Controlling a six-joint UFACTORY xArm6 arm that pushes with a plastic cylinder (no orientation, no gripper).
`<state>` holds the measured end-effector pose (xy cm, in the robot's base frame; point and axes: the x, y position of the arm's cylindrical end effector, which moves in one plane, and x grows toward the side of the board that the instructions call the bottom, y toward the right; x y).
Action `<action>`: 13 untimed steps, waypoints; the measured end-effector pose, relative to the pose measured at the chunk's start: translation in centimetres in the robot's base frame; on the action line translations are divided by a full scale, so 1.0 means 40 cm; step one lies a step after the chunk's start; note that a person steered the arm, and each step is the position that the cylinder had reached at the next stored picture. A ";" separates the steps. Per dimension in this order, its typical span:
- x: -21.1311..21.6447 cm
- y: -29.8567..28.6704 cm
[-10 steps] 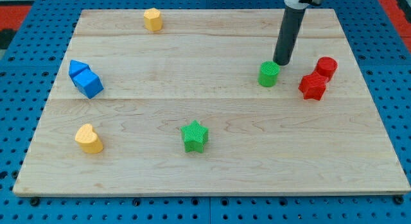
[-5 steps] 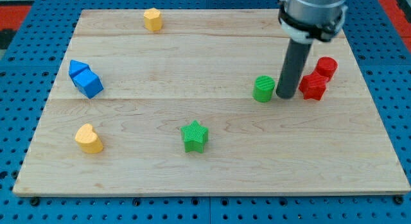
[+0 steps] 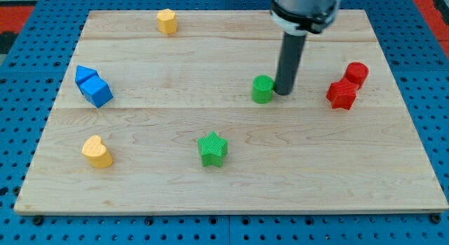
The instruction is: Bring the green circle at the right side of the green star
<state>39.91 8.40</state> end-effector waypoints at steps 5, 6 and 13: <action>-0.108 -0.164; -0.086 -0.181; 0.279 0.066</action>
<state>51.08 11.05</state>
